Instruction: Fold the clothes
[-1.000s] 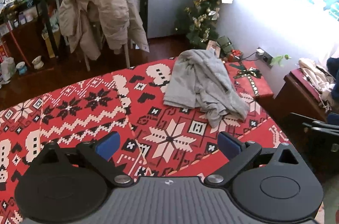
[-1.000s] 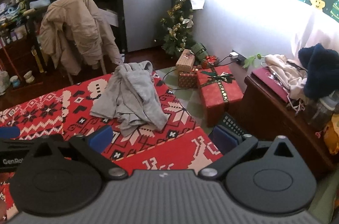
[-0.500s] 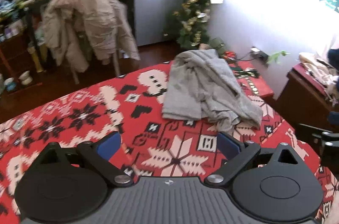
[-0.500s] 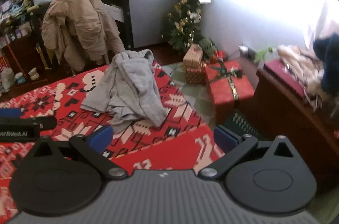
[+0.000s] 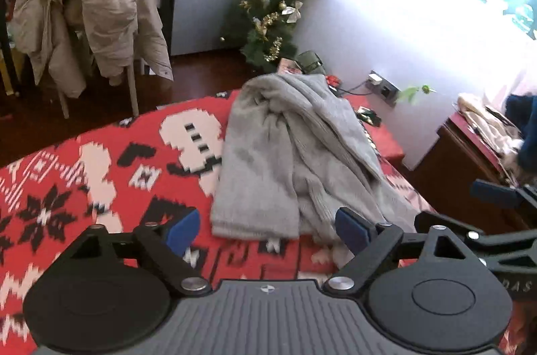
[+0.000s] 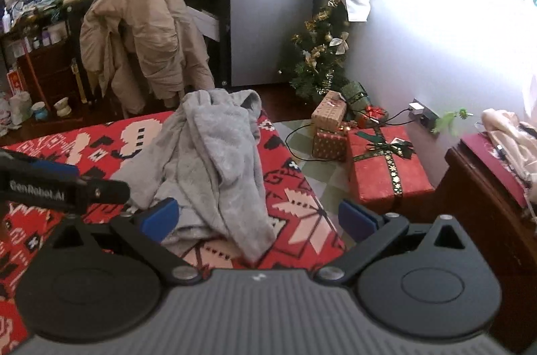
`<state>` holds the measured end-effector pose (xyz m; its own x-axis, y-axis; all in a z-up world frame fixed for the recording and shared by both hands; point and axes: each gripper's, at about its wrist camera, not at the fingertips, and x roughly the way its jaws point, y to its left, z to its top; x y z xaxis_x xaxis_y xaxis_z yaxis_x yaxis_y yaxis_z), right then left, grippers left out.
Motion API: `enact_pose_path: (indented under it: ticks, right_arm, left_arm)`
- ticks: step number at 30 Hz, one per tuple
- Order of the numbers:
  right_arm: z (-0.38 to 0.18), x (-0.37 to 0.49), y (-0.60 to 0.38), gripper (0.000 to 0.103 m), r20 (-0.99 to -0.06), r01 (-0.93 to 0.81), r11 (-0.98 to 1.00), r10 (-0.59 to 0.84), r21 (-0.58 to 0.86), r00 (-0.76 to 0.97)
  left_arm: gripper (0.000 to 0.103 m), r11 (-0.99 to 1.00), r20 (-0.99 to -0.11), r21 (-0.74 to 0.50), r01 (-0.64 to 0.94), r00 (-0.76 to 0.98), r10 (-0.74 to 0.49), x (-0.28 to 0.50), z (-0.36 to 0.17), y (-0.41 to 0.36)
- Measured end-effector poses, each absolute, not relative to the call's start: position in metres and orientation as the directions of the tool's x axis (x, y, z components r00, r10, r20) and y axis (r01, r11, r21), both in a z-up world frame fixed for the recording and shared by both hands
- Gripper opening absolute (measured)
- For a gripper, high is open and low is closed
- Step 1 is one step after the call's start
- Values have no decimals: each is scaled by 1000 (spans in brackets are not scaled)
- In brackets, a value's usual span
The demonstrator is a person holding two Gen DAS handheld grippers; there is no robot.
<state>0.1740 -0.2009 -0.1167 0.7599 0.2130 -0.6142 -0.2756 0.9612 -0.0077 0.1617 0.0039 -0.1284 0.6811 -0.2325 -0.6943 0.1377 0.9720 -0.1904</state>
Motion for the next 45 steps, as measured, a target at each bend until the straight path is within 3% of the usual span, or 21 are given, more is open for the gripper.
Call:
enact_pose_path:
  ticks: [4,9,11,12,13,15,17,23,30,38,45]
  right_arm:
    - [-130,202,-197,101,-621,-276,961,236,33,747]
    - [-144,231,-184,87,-639,-298,953,267,61,721]
    - [-148,239,-178,82,-640,-302,950,277,74,717]
    - [-150,242,-175,74,-644,-310,947,288,83,709]
    - [-153,245,-171,52,-655,-318,944,294,85,696]
    - [-159,249,-163,20,-676,-335,938,306,91,671]
    - [-159,247,-155,14,-672,-346,935,308,81,674]
    - [-126,220,-147,11,-625,-400,910,377,111,684]
    - [-77,148,-135,11,-590,-522,829,527,199,612]
    - [-53,21,-87,12,-597,-663,710,645,238,477]
    - [-45,-88,-49,12,-622,-737,611,705,289,341]
  left_arm:
    - [81,975,-709,-186,118,671,-216,178,-138,1]
    - [59,977,-734,-190,100,646,-209,192,-151,1]
    - [43,979,-726,-172,107,659,-199,192,-151,-2]
    - [30,978,-723,-176,109,661,-203,192,-151,-3]
    - [23,977,-720,-180,111,663,-208,192,-150,-3]
    - [16,982,-708,-163,99,681,-186,188,-144,-6]
    - [15,984,-690,-154,86,704,-169,180,-135,-5]
    - [14,976,-624,-215,35,764,-164,136,-90,26]
    - [14,983,-602,-183,-29,793,-89,34,-50,71]
    - [13,968,-608,-191,-164,794,14,-102,-40,126]
    - [13,907,-622,-281,-313,779,76,-188,-50,159]
